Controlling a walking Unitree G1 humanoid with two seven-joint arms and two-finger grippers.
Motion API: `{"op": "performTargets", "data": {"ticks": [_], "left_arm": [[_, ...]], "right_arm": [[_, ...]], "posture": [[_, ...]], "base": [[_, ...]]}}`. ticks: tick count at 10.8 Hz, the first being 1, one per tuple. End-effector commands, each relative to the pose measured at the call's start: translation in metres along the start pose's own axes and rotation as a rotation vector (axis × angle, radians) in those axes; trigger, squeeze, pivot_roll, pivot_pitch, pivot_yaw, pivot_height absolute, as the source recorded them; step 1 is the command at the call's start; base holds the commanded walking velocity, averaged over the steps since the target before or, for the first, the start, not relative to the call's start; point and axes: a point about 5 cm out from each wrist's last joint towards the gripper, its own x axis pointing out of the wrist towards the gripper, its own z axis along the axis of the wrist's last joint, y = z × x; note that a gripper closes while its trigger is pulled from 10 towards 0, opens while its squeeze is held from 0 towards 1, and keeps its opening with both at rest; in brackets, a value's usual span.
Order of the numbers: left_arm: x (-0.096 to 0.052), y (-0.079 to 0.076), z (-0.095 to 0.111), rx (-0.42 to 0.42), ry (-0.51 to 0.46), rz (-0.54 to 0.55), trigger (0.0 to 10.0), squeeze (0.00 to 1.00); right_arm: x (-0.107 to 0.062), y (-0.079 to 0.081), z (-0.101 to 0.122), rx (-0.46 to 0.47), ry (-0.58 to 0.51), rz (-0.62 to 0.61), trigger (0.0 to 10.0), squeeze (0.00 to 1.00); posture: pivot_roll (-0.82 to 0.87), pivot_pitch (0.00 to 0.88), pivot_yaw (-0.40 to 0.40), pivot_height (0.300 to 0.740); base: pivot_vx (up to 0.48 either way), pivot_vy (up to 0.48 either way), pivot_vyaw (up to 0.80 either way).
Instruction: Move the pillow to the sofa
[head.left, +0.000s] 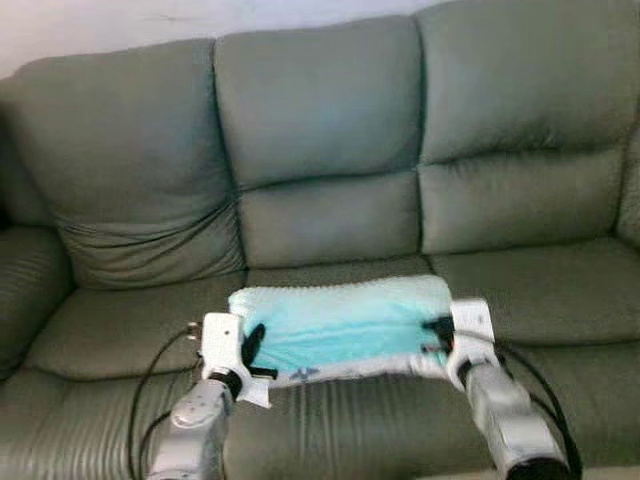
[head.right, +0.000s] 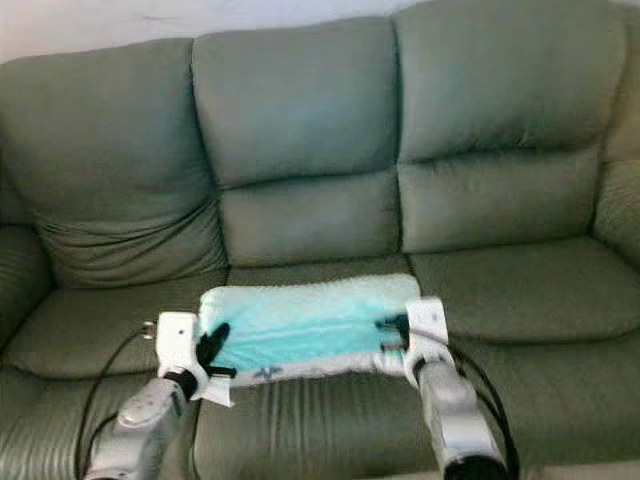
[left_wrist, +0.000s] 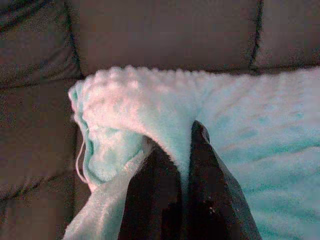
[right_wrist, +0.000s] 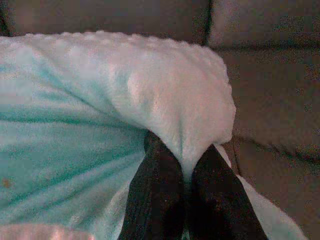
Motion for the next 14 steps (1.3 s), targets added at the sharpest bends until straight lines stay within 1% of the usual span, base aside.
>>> {"op": "performTargets", "data": {"ticks": [1, 2, 3, 4, 5, 6, 7, 8, 9, 10, 11, 12, 13, 14], "left_arm": [[0.000, 0.002, 0.001, 0.018, -0.016, 0.011, 10.0, 0.00], [0.002, -0.001, -0.002, 0.016, -0.017, 0.008, 10.0, 0.00], [0.005, -0.007, -0.004, 0.001, -0.040, -0.009, 10.0, 0.00], [0.010, -0.011, -0.001, -0.016, -0.062, -0.023, 10.0, 0.00], [0.021, -0.020, 0.005, 0.001, -0.062, -0.032, 10.0, 0.00], [0.036, -0.032, 0.020, -0.015, -0.079, -0.046, 10.0, 0.00], [0.047, -0.042, 0.036, -0.017, -0.121, -0.068, 10.0, 0.00], [0.052, -0.048, 0.045, 0.011, -0.144, -0.083, 10.0, 0.00], [0.055, -0.049, 0.050, 0.036, -0.146, -0.064, 10.0, 0.00], [0.057, -0.046, 0.049, 0.014, -0.130, -0.033, 10.0, 0.00], [0.057, -0.032, 0.048, 0.044, -0.112, 0.041, 10.0, 0.00], [0.054, -0.014, 0.046, 0.029, -0.106, 0.105, 10.0, 0.00], [0.050, 0.001, 0.044, 0.028, -0.104, 0.154, 10.0, 0.00], [0.047, 0.008, 0.042, 0.022, -0.103, 0.180, 10.0, 0.00]], "right_arm": [[-0.002, 0.000, 0.010, -0.020, -0.050, -0.011, 10.0, 0.00], [-0.004, 0.002, 0.013, -0.032, -0.074, -0.013, 10.0, 0.00], [-0.008, -0.001, 0.018, -0.036, -0.099, -0.041, 10.0, 0.00], [-0.007, -0.004, 0.022, -0.032, -0.105, -0.064, 10.0, 0.00], [-0.008, -0.011, 0.027, -0.018, -0.124, -0.094, 10.0, 0.00], [-0.007, -0.012, 0.037, -0.008, -0.161, -0.089, 10.0, 0.00], [-0.005, -0.006, 0.048, -0.003, -0.205, -0.063, 10.0, 0.00], [-0.002, 0.001, 0.049, 0.008, -0.207, -0.035, 10.0, 0.00], [0.005, 0.007, 0.045, 0.012, -0.195, 0.007, 10.0, 0.00], [0.010, 0.010, 0.043, 0.024, -0.179, 0.042, 10.0, 0.00], [0.017, 0.015, 0.047, 0.047, -0.170, 0.084, 10.0, 0.00], [0.022, 0.019, 0.052, 0.050, -0.167, 0.132, 10.0, 0.00], [0.025, 0.019, 0.052, 0.036, -0.161, 0.147, 10.0, 0.00], [0.026, 0.018, 0.052, 0.029, -0.161, 0.147, 10.0, 0.00]], "posture": [[-0.26, 0.142, 0.150, 0.740], [-0.27, 0.166, 0.157, 0.740], [-0.31, 0.210, 0.165, 0.740], [-0.32, 0.222, 0.166, 0.740], [-0.33, 0.243, 0.161, 0.740], [-0.34, 0.260, 0.163, 0.740], [-0.35, 0.271, 0.165, 0.740], [-0.35, 0.282, 0.171, 0.740], [-0.35, 0.292, 0.174, 0.740], [-0.35, 0.297, 0.177, 0.740], [-0.34, 0.305, 0.175, 0.740], [-0.34, 0.311, 0.168, 0.740], [-0.33, 0.317, 0.163, 0.740], [-0.33, 0.321, 0.160, 0.740]], "base": [[0.000, 0.000, 0.00], [0.000, 0.000, 0.00], [0.000, 0.000, 0.00], [0.000, 0.000, 0.00], [0.000, 0.000, 0.00], [0.000, 0.000, 0.00], [0.000, 0.000, 0.00], [0.000, 0.000, 0.00], [0.000, 0.000, 0.00], [0.000, 0.000, 0.00], [0.000, 0.000, 0.00], [0.000, 0.000, 0.00], [0.000, 0.000, 0.00], [0.000, 0.000, 0.00]]}}
